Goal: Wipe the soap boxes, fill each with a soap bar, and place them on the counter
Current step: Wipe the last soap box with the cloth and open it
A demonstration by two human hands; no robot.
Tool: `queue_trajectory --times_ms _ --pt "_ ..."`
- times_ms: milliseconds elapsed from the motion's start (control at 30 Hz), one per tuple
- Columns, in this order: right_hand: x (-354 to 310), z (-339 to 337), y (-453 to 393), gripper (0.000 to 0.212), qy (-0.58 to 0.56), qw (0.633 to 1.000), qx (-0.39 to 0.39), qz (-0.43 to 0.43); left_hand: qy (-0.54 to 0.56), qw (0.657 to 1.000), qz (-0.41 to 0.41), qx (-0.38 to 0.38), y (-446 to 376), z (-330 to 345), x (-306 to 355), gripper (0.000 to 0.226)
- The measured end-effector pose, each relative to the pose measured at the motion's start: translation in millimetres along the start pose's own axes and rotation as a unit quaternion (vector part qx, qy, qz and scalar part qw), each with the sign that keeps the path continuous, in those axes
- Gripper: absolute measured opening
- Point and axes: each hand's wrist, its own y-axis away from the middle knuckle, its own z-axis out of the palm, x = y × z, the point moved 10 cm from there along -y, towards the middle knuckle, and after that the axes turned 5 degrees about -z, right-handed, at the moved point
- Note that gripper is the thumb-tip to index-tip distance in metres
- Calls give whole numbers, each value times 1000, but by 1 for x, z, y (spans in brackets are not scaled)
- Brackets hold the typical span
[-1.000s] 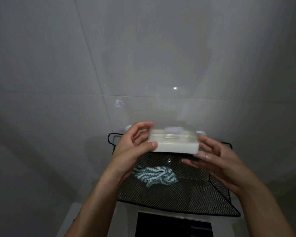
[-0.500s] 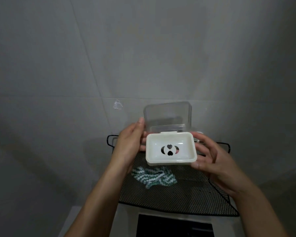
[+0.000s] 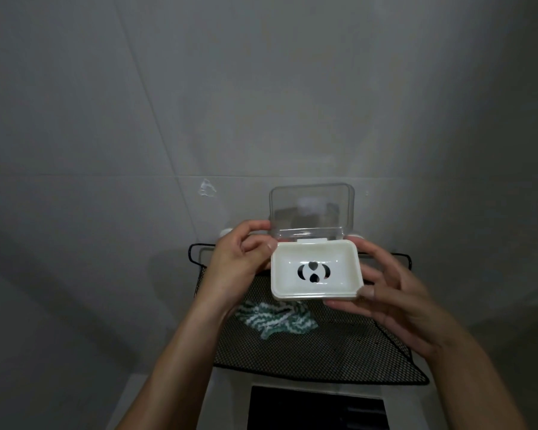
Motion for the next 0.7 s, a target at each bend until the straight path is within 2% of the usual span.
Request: queue_trajectory --times_ms 200,267,300,333,400,467,533,600,700 --pt "6 -25 4 50 31 994 101 24 10 1000 -14 -25 -4 9 -9 20" --pt "3 -32 8 49 40 992 118 22 -71 997 -3 -15 -7 4 -13 20" --pt "0 -36 11 48 40 991 123 20 -175 984 15 -13 -10 1 -15 21" --pt "-2 -39 13 46 41 991 127 19 -292 955 30 -29 -11 3 -20 22" --pt "-7 -43 17 44 44 990 132 16 -486 867 30 -105 -10 18 -43 32" --pt "-8 -46 19 43 49 990 135 15 -605 777 11 -174 -7 32 -75 48" --pt "-9 -47 20 44 51 989 137 13 -657 719 0 -226 -3 44 -104 59" --pt "-9 -47 21 45 50 989 139 12 -669 700 -15 -250 -3 49 -123 59" --pt "-9 -49 23 46 46 989 141 11 -646 717 -52 -256 -3 46 -139 54"
